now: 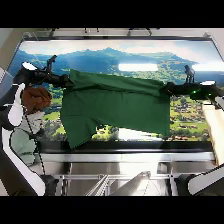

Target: Fold the shirts.

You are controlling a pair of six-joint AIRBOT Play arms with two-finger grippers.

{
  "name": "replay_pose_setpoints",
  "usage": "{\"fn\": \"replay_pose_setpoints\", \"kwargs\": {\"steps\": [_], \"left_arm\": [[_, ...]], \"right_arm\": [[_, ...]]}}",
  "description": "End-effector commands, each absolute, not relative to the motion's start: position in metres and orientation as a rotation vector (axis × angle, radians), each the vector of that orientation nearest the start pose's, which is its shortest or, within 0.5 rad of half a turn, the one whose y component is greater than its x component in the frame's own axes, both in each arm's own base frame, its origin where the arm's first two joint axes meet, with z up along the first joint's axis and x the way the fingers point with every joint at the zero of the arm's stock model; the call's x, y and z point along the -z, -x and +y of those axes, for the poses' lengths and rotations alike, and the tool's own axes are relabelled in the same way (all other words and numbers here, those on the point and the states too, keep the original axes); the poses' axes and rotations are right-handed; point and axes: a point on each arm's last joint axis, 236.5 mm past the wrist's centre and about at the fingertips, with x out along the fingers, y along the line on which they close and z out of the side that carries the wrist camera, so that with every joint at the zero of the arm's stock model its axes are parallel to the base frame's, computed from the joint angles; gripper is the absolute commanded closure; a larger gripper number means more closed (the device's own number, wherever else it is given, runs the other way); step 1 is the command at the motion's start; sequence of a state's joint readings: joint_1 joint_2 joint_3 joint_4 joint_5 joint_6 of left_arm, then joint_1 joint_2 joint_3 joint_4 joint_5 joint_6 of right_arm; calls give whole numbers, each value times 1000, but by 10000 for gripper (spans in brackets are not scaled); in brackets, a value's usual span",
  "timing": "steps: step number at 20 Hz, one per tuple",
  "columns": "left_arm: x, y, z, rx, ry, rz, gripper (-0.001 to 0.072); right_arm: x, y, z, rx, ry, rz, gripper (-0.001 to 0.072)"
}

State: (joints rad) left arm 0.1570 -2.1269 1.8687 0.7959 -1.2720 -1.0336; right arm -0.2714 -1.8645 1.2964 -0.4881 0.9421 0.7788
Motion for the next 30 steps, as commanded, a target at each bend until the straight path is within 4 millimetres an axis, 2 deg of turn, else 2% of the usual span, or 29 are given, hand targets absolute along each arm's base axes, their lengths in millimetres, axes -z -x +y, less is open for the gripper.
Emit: {"fn": "replay_pose_setpoints", "kwargs": {"steps": [1, 2, 3, 5, 7, 8, 10, 13, 17, 19, 21, 24, 28, 29, 30], "left_arm": [[91, -525, -67, 602, 345, 1324, 408], [79, -520, -60, 594, 345, 1362, 292], [66, -515, -48, 564, 354, 1404, 177], [34, -503, -26, 526, 411, 1452, 176], [17, -481, -13, 510, 451, 1481, 184], [16, -462, -11, 504, 478, 1521, 225], [24, -413, -15, 509, 541, 1616, 224], [47, -340, -27, 514, 616, 1714, 224], [76, -281, -44, 475, 685, 1770, 223], [88, -269, -51, 454, 695, 1784, 223], [102, -265, -57, 430, 684, 1784, 224], [118, -272, -67, 405, 626, 1750, 224], [128, -286, -81, 401, 534, 1697, 225], [130, -291, -83, 394, 521, 1679, 266], [132, -294, -83, 390, 512, 1665, 517]], "right_arm": [[93, -499, 31, -469, -599, 1046, 378], [79, -495, 30, -495, -605, 1041, 348], [61, -488, 24, -518, -621, 1035, 348], [33, -468, 7, -519, -635, 1061, 348], [25, -429, -11, -488, -625, 1182, 347], [27, -406, -14, -472, -630, 1249, 348], [37, -366, -7, -435, -671, 1319, 348], [66, -316, 11, -346, -763, 1372, 347], [113, -289, 20, -231, -809, 1400, 345], [129, -285, 31, -239, -809, 1442, 345], [138, -290, 51, -297, -821, 1445, 346], [132, -303, 71, -367, -868, 1397, 367], [129, -305, 72, -376, -888, 1386, 367], [128, -304, 74, -382, -890, 1389, 368], [127, -304, 74, -391, -889, 1391, 368]]}}
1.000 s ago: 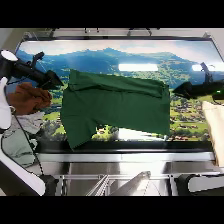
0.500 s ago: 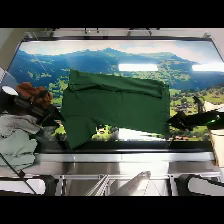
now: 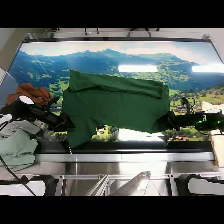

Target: Fold the shirts.

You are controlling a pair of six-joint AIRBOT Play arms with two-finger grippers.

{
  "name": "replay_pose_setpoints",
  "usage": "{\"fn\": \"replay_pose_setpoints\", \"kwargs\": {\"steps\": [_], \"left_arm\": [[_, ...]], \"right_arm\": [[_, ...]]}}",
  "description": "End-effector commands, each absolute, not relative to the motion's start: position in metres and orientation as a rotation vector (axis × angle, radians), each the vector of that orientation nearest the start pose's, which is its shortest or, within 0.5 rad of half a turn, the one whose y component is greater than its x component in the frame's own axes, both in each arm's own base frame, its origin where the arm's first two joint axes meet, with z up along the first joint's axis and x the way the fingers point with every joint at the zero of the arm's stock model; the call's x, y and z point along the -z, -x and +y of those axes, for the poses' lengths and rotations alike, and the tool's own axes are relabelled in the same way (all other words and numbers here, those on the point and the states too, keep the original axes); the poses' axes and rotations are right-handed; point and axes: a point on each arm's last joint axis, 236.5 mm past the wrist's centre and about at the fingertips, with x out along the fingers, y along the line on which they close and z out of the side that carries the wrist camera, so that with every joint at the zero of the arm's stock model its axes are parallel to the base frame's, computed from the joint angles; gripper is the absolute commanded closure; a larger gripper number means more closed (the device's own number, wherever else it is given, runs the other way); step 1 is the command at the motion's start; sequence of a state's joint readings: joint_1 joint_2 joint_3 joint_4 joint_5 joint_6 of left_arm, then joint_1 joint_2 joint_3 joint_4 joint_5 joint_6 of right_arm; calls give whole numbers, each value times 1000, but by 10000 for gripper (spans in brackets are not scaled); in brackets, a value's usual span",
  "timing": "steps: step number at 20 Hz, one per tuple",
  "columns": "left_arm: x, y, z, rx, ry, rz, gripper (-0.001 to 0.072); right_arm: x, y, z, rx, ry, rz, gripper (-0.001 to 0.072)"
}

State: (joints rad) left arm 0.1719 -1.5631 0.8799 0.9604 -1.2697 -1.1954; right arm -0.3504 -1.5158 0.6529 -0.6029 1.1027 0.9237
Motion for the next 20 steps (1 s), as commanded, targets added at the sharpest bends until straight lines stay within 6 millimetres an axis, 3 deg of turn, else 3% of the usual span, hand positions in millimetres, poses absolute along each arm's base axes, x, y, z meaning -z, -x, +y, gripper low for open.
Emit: {"fn": "replay_pose_setpoints", "kwargs": {"steps": [1, 4, 5, 6, 11, 12, 13, 15, 20], "left_arm": [[131, -296, -83, 390, 507, 1658, 692], [122, -303, -83, 409, 500, 1648, 688], [119, -304, -84, 418, 498, 1650, 688], [116, -305, -84, 426, 497, 1652, 687], [112, -298, -86, 451, 496, 1679, 687], [112, -298, -86, 452, 495, 1680, 687], [112, -298, -86, 453, 495, 1681, 687], [112, -298, -87, 454, 496, 1681, 686], [111, -297, -88, 457, 500, 1683, 687]], "right_arm": [[126, -303, 75, -396, -889, 1392, 368], [124, -301, 77, -410, -896, 1399, 380], [123, -299, 79, -421, -898, 1404, 494], [120, -296, 81, -447, -894, 1407, 542], [108, -281, 69, -485, -969, 1436, 542], [106, -277, 64, -488, -987, 1440, 502], [104, -275, 60, -488, -1001, 1441, 387], [102, -271, 54, -500, -1009, 1435, 493], [103, -269, 59, -511, -1004, 1441, 494]]}}
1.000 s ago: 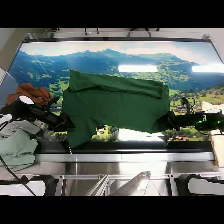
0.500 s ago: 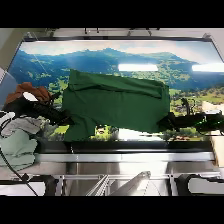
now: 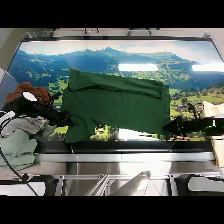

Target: Fold the shirts.

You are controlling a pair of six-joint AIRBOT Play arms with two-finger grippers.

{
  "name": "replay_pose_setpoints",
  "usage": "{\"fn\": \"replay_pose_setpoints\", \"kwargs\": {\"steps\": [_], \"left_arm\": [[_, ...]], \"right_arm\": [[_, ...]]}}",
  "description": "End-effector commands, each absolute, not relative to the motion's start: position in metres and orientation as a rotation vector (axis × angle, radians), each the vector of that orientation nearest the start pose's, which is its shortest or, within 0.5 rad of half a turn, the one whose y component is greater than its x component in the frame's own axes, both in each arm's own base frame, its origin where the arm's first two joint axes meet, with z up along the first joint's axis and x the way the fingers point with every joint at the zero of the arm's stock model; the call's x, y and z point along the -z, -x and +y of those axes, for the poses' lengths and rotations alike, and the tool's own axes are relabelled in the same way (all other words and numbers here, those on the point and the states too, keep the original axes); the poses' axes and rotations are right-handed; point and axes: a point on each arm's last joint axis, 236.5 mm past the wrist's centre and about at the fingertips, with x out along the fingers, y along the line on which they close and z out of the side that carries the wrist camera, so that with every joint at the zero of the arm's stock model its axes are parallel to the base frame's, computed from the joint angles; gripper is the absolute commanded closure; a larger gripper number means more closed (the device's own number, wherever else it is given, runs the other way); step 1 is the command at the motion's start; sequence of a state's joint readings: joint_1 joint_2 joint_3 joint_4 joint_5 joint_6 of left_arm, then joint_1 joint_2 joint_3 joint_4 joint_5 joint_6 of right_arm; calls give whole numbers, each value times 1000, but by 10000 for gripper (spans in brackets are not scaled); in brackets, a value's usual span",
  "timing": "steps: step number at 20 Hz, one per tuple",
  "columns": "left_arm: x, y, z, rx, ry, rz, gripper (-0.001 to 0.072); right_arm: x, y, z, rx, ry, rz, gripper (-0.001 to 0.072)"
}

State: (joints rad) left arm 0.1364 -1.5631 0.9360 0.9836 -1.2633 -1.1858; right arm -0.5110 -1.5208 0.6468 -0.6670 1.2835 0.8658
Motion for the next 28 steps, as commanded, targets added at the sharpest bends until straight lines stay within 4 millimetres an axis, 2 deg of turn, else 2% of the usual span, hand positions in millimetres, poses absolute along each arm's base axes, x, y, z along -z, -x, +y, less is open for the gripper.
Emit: {"fn": "replay_pose_setpoints", "kwargs": {"steps": [1, 2, 4, 6, 7, 8, 10, 14, 16, 18, 20, 23, 26, 28], "left_arm": [[110, -297, -89, 461, 508, 1683, 686], [109, -297, -90, 465, 512, 1684, 686], [98, -303, -98, 510, 525, 1637, 687], [72, -307, -106, 571, 524, 1570, 687], [58, -303, -105, 593, 506, 1555, 687], [44, -296, -99, 599, 493, 1551, 687], [19, -284, -84, 585, 533, 1523, 687], [-5, -250, -44, 480, 650, 1441, 687], [-16, -245, -35, 438, 671, 1364, 686], [-34, -249, -37, 441, 650, 1274, 686], [-51, -260, -35, 440, 618, 1202, 687], [-71, -295, -27, 451, 575, 1144, 686], [-71, -342, -34, 513, 525, 1162, 686], [-62, -376, -43, 559, 495, 1187, 687]], "right_arm": [[103, -266, 63, -525, -995, 1450, 639], [103, -265, 70, -548, -984, 1452, 689], [92, -271, 96, -616, -1026, 1416, 690], [78, -267, 120, -713, -1022, 1417, 691], [70, -267, 121, -729, -1010, 1403, 691], [63, -273, 115, -715, -1000, 1369, 691], [46, -287, 91, -646, -1004, 1276, 690], [12, -303, 34, -497, -1015, 1081, 691], [-1, -305, 21, -466, -1024, 1026, 690], [-7, -307, 25, -482, -1021, 1010, 690], [-12, -315, 34, -508, -1018, 985, 690], [-19, -348, 46, -504, -983, 870, 690], [-11, -383, 61, -479, -956, 805, 690], [10, -402, 72, -460, -923, 837, 690]]}}
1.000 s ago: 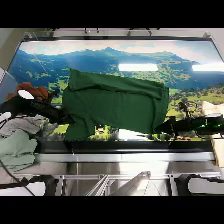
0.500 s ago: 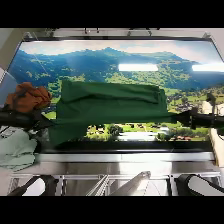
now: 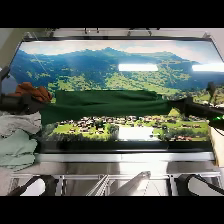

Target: Fold the shirts.

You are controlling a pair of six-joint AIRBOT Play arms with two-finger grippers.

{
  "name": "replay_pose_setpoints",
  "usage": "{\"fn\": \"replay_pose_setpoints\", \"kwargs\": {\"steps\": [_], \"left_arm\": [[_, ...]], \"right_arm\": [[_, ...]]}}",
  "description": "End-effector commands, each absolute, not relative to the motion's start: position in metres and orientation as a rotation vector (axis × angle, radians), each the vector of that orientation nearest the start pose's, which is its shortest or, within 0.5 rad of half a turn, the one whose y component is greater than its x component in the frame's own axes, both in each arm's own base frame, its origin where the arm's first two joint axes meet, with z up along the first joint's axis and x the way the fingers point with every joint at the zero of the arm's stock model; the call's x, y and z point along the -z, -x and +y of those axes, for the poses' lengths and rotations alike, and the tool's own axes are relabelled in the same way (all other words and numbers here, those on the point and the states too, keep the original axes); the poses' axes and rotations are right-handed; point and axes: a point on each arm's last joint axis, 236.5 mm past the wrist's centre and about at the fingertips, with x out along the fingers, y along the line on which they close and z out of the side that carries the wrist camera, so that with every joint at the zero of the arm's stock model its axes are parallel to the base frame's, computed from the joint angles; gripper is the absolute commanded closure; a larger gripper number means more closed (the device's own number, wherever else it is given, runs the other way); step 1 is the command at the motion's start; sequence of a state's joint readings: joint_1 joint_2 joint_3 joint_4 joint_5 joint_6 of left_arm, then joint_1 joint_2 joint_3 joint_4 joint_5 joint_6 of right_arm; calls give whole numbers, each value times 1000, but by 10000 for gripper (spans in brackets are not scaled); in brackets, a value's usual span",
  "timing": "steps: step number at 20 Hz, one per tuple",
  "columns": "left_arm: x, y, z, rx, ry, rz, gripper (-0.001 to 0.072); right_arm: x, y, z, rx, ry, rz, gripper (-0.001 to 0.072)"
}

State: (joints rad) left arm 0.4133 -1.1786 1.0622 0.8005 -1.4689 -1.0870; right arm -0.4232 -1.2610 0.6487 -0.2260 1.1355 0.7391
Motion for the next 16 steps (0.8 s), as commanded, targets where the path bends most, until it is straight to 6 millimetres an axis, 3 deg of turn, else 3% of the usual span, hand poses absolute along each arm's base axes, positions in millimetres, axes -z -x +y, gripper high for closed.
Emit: {"fn": "replay_pose_setpoints", "kwargs": {"steps": [1, 5, 8, 9, 10, 11, 12, 13, 16], "left_arm": [[-54, -391, -45, 576, 489, 1203, 687], [-7, -443, -52, 607, 508, 1276, 689], [21, -461, -50, 624, 534, 1330, 695], [26, -462, -50, 636, 549, 1360, 645], [28, -463, -48, 640, 567, 1384, 433], [26, -466, -47, 637, 601, 1404, 317], [20, -472, -46, 646, 588, 1392, 77], [11, -484, -43, 640, 565, 1355, -12], [-28, -516, -26, 605, 496, 1211, -11]], "right_arm": [[22, -413, 77, -456, -899, 856, 690], [66, -451, 87, -443, -864, 918, 690], [87, -461, 81, -424, -849, 965, 690], [91, -457, 77, -421, -818, 989, 687], [92, -452, 74, -435, -780, 1017, 537], [88, -448, 70, -468, -738, 1033, 273], [80, -447, 63, -500, -713, 1039, 116], [72, -447, 55, -515, -707, 1041, 103], [72, -449, 15, -410, -685, 1103, 63]]}}
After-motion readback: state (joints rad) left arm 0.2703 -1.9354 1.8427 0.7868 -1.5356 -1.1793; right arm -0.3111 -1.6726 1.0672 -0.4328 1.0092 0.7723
